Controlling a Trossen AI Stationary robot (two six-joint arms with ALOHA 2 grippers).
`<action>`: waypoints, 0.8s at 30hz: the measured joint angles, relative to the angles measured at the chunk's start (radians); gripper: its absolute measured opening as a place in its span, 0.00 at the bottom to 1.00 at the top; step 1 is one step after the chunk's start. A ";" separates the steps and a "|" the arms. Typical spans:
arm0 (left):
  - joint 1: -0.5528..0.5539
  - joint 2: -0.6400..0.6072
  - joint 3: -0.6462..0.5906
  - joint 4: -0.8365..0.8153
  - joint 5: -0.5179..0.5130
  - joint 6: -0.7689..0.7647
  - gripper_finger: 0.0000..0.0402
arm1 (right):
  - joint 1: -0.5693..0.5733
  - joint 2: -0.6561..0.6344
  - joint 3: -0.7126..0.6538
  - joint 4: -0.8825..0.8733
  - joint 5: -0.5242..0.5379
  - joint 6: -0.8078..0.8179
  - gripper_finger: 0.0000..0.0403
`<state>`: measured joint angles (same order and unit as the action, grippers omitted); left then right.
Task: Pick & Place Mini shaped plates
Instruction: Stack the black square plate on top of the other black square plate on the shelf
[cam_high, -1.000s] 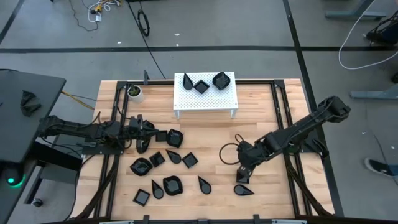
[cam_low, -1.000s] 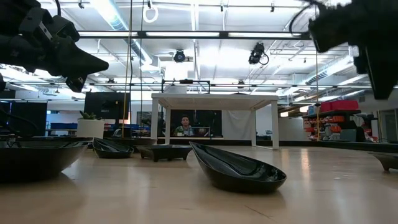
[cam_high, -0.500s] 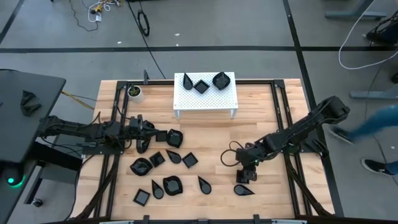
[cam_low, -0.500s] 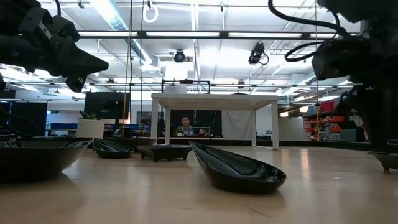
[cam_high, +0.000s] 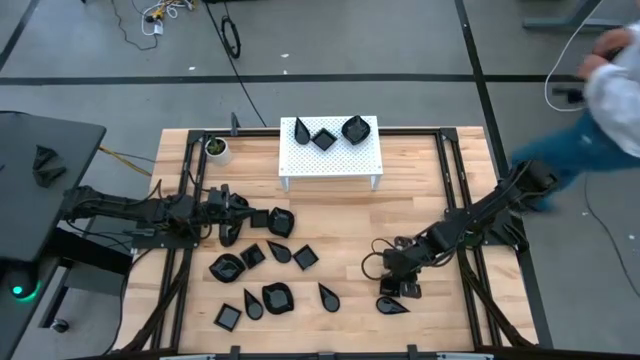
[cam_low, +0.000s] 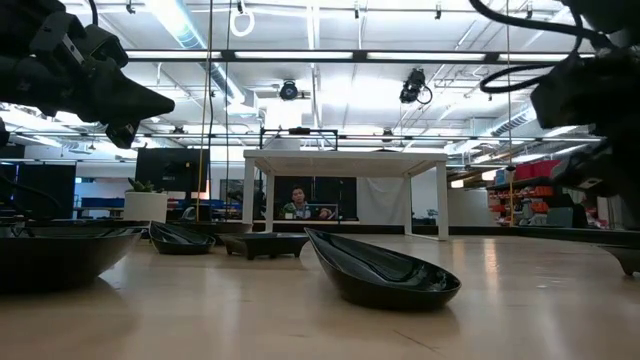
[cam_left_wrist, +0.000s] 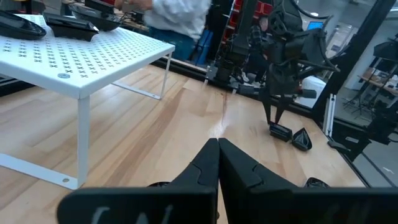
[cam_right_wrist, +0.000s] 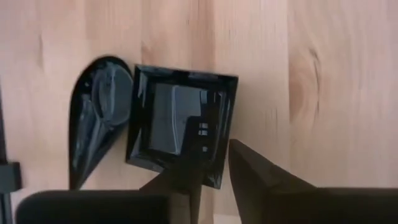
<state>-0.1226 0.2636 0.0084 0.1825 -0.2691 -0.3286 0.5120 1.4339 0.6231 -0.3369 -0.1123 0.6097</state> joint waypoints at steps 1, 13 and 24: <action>0.000 0.000 0.000 0.000 0.000 0.000 0.02 | 0.002 0.007 0.000 0.002 0.000 0.000 0.18; 0.000 0.000 0.000 0.000 0.000 0.000 0.02 | 0.005 0.052 0.000 0.072 0.006 0.021 0.11; 0.000 0.000 0.000 0.000 0.000 0.000 0.02 | -0.056 -0.017 0.013 0.091 0.108 0.258 0.01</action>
<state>-0.1228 0.2638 0.0082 0.1822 -0.2687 -0.3283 0.4563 1.4165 0.6357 -0.2460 -0.0043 0.8674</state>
